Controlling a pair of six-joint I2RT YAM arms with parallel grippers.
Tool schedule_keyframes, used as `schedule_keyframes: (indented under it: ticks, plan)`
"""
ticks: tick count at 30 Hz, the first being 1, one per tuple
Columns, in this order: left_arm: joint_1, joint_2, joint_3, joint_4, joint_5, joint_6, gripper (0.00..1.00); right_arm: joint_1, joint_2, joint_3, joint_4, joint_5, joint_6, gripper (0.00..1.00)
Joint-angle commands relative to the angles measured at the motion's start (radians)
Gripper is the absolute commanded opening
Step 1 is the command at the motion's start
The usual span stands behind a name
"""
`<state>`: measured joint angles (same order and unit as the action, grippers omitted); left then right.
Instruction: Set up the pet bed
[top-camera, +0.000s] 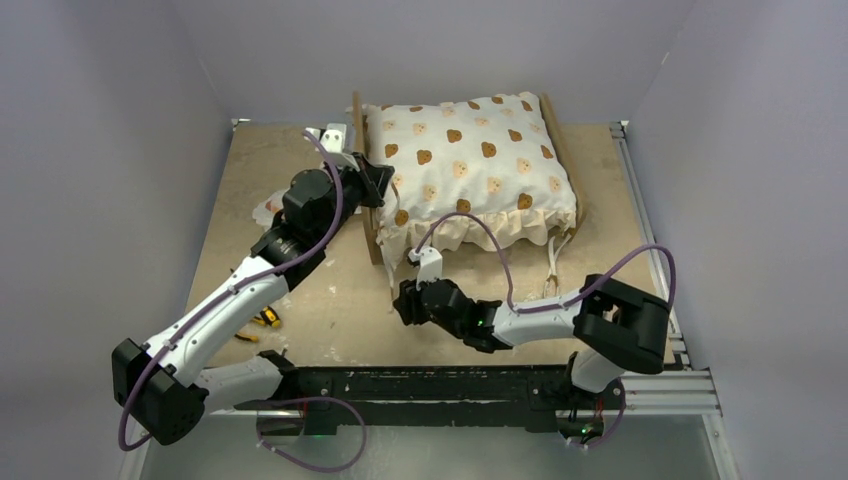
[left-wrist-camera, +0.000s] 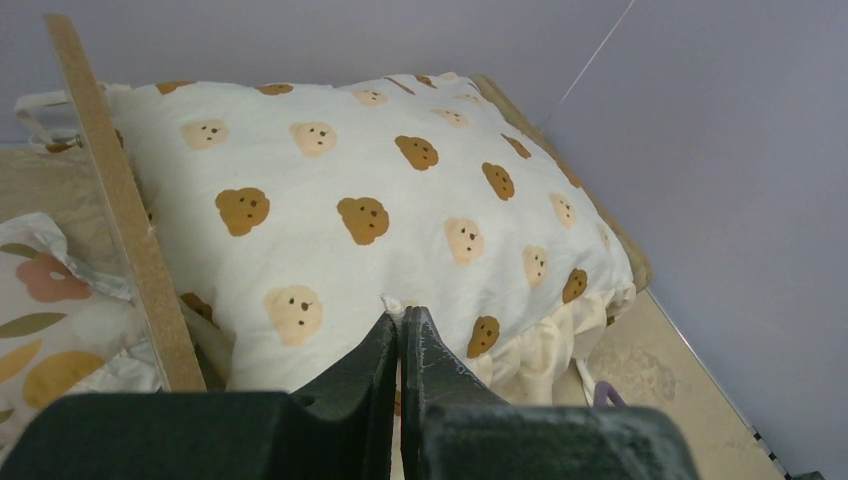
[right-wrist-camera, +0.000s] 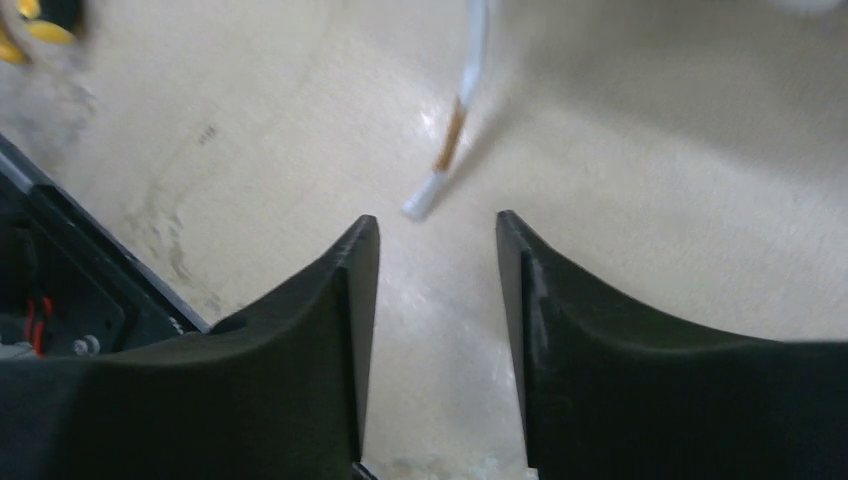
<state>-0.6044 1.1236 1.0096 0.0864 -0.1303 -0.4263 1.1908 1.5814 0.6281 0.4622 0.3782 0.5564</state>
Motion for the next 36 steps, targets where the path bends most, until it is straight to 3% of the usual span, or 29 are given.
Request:
schedule_keyframes:
  ticks: [1, 4, 7, 12, 18, 22, 28, 36]
  plan:
    - [-0.003, -0.006, -0.004, 0.021, -0.007, 0.012, 0.0, -0.001, -0.019, 0.002, 0.229, 0.049, -0.075, 0.54]
    - [-0.003, -0.004, 0.001, 0.019, -0.005, 0.012, 0.0, -0.023, 0.033, 0.049, 0.266, 0.086, -0.082, 0.63]
    - [-0.003, -0.005, 0.0, 0.016, -0.005, 0.014, 0.0, -0.057, 0.099, 0.082, 0.321, 0.101, -0.067, 0.64]
    - [-0.003, -0.001, 0.0, 0.021, -0.009, 0.016, 0.0, -0.119, 0.228, 0.106, 0.439, -0.008, -0.054, 0.53]
    - [-0.003, 0.018, 0.03, 0.033, -0.025, 0.023, 0.0, -0.119, 0.264, 0.074, 0.496, -0.096, -0.075, 0.34]
    - [-0.003, 0.03, 0.043, 0.038, -0.019, 0.022, 0.0, -0.119, 0.287, 0.064, 0.53, -0.132, -0.088, 0.26]
    - [-0.003, 0.032, 0.052, 0.039, -0.023, 0.035, 0.0, -0.119, 0.329, 0.078, 0.524, -0.152, -0.085, 0.0]
    - [-0.003, 0.06, 0.181, 0.007, -0.12, 0.114, 0.0, -0.117, 0.387, 0.079, 0.481, -0.194, -0.052, 0.0]
